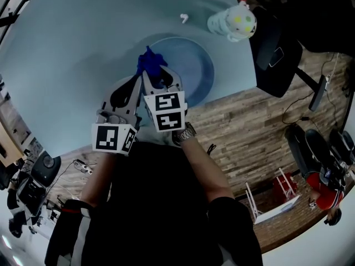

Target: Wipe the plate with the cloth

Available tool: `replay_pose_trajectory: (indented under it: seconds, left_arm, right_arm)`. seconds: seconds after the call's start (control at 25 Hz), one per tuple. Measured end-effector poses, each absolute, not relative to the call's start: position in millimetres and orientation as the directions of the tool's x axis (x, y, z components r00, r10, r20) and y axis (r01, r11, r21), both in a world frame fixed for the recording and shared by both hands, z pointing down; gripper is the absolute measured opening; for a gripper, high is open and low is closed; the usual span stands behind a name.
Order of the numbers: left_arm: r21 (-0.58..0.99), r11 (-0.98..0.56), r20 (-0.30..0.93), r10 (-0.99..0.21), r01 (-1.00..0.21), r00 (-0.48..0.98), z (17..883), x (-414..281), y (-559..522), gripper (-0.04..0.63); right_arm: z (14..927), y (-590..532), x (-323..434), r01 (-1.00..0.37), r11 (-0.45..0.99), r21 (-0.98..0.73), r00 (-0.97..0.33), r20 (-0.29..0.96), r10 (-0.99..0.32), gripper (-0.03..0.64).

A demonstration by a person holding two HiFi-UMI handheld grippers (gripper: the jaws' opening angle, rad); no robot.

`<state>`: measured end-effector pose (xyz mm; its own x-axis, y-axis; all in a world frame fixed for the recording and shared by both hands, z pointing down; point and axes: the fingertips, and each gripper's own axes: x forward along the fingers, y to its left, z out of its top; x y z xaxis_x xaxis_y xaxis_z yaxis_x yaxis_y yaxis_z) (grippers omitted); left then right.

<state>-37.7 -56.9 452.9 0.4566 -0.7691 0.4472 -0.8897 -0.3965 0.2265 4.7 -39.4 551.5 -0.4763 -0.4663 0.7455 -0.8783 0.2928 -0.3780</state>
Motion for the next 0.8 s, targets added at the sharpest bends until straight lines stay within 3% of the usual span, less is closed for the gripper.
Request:
replay_pose_trajectory:
  seconds: [0.8]
  left_arm:
    - [0.238, -0.416, 0.442, -0.758, -0.878, 0.479, 449.7, -29.6, -59.2, 0.000]
  right_arm:
    - [564.6, -48.6, 46.8, -0.923, 0.198, -0.329, -0.384, 0.793, -0.473, 0.120]
